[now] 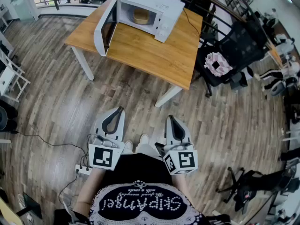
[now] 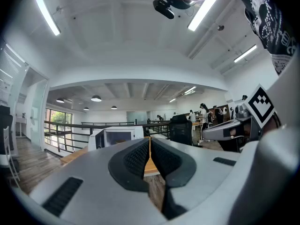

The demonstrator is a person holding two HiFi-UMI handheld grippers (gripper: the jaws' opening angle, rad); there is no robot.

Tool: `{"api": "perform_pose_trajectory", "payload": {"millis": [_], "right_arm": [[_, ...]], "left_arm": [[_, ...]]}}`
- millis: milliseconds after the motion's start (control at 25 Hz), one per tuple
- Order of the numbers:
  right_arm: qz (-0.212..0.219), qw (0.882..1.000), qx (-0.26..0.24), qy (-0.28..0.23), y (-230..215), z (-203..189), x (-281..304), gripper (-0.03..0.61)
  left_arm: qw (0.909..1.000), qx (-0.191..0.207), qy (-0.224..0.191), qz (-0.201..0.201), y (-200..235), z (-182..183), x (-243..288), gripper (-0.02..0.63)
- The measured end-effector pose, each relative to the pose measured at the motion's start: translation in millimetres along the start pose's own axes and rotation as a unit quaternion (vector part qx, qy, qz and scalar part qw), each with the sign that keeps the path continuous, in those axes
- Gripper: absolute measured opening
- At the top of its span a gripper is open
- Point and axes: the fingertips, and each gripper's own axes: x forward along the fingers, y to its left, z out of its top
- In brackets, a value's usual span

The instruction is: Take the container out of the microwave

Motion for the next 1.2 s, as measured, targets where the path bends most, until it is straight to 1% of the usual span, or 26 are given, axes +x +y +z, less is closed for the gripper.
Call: {"api": "perform_pose_trajectory", "payload": {"millis": [440,680,1000,1200], "right_arm": [[-0.005,1.0,-0.007,-0.002,12,4,-9,0.034],[-0.01,1.0,0.006,-0.02,20,7,-16,0.034],[-0.032,0.999,0.013,-0.008,26,-6,-24,0.035],[-0.04,0.999,0.019,-0.002,21,-9,-26,0.034]], "left_arm": [[1.0,-0.006,-0.004,-0.003,4,3,-14,0.036],[0.9999,-0.006,-0.003,-0.008,9,2,-23,0.037],[0.9996,-0.02,0.005,-0.017,16,-11,-31,0.037],[0.9996,-0.015,0.008,-0.022,18,-9,-24,0.037]]}}
